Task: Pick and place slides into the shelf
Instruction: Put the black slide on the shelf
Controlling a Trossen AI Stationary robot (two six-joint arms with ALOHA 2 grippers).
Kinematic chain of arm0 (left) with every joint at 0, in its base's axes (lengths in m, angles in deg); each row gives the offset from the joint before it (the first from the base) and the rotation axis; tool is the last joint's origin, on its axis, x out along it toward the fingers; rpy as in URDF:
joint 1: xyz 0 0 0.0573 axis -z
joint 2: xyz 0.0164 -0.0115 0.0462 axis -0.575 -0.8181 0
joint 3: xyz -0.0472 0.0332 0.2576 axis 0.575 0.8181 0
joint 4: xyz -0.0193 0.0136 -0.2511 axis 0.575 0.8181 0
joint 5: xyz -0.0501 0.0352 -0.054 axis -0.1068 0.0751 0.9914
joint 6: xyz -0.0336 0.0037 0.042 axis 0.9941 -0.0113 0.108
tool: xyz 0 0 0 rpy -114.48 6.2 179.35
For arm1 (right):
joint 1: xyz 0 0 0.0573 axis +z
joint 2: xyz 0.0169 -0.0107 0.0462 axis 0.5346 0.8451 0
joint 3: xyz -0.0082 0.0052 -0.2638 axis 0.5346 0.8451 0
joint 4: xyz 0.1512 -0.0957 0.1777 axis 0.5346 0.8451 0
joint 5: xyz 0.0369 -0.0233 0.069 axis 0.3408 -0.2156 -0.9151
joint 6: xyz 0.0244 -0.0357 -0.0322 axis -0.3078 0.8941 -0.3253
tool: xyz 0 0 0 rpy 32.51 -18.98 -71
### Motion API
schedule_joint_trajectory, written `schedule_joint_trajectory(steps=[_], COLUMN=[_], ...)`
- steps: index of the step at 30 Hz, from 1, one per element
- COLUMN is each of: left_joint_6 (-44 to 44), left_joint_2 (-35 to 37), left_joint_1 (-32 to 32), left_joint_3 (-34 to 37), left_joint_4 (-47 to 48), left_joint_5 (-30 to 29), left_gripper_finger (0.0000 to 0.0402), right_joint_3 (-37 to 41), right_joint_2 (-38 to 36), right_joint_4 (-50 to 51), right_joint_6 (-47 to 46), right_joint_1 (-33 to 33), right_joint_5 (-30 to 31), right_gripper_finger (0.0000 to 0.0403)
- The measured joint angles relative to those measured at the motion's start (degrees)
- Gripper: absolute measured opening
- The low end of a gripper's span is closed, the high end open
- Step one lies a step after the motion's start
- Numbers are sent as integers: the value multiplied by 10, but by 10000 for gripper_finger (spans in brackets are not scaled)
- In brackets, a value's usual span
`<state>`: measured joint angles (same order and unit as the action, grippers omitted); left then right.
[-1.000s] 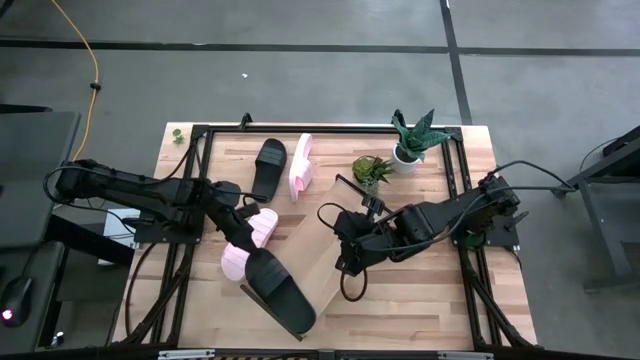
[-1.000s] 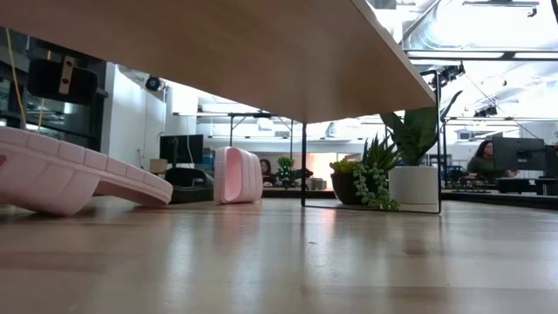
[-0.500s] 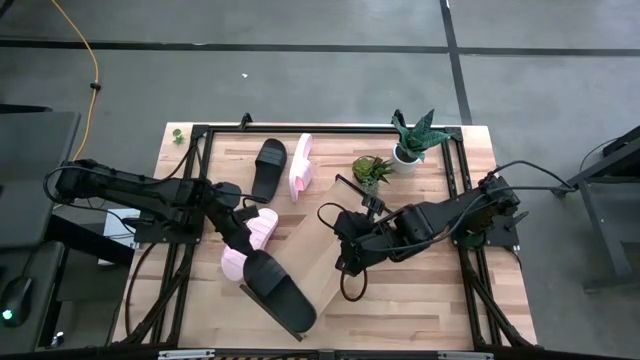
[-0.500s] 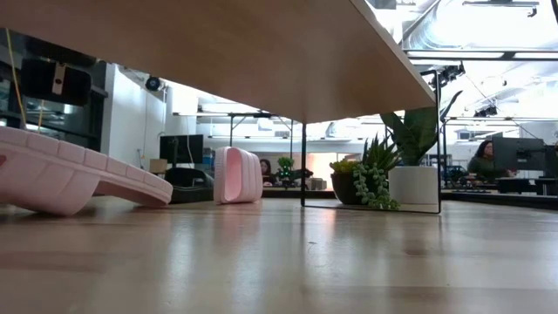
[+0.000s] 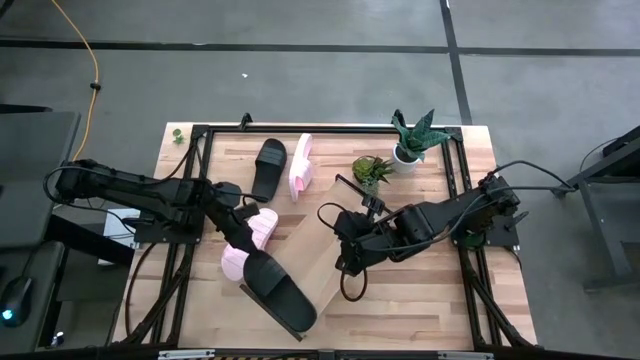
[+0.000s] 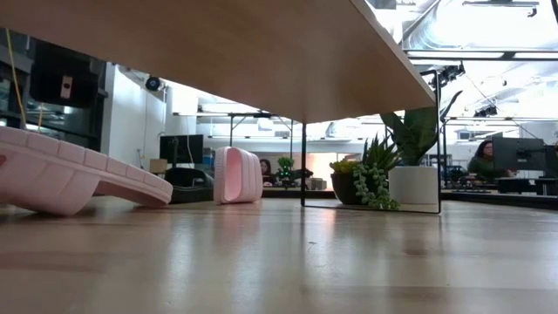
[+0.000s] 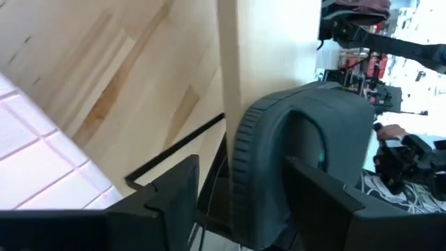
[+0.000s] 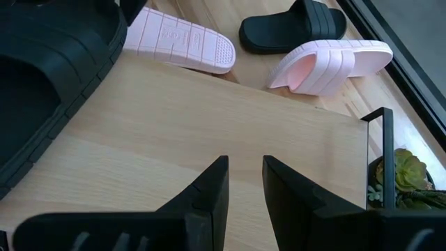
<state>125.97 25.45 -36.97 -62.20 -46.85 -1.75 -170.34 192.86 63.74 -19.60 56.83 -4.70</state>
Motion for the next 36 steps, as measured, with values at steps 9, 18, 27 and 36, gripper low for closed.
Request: schedule_joint_trajectory(steps=[9,18,27,36], left_joint_6=[-32,-116,-135,-271], left_joint_2=[4,24,23,26], left_joint_1=[-70,-201,-295,-349], left_joint_3=[0,0,0,-35], left_joint_4=[17,15,12,-7], left_joint_5=[38,80,-25,-74], left_gripper_finger=[214,211,211,201], right_joint_3=[0,0,0,0], right_joint_2=[0,0,0,0], right_joint_4=[0,-1,-1,-1], right_joint_6=[0,-11,-15,-21], right_joint_1=[0,0,0,0], right_joint_5=[12,20,28,29], right_gripper_finger=[78,78,78,78])
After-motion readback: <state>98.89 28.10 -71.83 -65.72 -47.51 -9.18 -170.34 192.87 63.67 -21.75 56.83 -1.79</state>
